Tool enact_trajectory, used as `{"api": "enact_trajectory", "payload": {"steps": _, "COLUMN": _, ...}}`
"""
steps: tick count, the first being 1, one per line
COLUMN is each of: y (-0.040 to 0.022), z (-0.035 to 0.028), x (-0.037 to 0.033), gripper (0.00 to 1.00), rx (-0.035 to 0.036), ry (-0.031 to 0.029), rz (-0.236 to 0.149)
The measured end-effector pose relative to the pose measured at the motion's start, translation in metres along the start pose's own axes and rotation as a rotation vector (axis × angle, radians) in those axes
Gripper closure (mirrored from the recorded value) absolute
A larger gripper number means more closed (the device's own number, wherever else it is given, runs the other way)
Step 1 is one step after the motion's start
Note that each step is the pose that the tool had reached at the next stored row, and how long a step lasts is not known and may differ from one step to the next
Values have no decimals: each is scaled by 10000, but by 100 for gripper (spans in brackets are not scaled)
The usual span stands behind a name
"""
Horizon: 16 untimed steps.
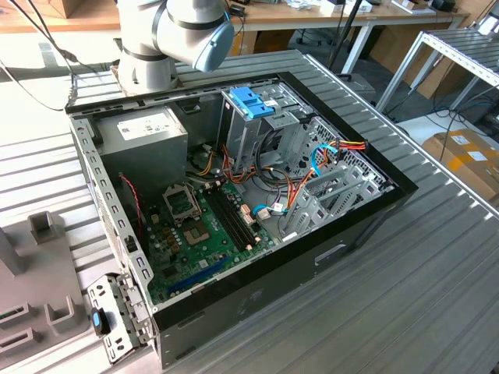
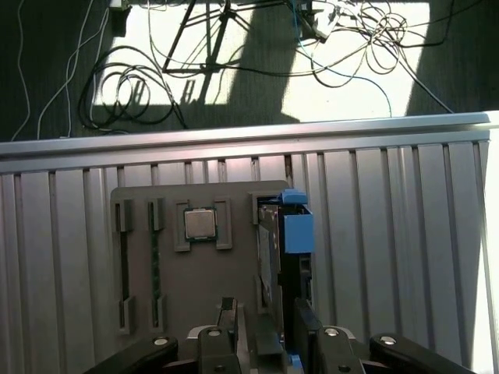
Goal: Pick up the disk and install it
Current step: 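Pick up the disk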
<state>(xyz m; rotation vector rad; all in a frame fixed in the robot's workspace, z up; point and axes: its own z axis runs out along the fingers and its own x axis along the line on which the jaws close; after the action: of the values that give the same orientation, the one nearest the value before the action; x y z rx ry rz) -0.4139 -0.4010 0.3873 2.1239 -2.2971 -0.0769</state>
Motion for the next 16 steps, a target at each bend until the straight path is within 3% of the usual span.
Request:
{"api": "enact_trajectory", "payload": {"steps": 14, "y": 5, "z": 9, "x": -69, "gripper": 58, "rx": 0, "ry": 0, "rz": -1}}
{"api": "enact_trajectory", "payload": {"steps": 16, "y": 5, "z": 37, "x": -86, "gripper": 58, "rx": 0, "ry": 0, "rz": 0}}
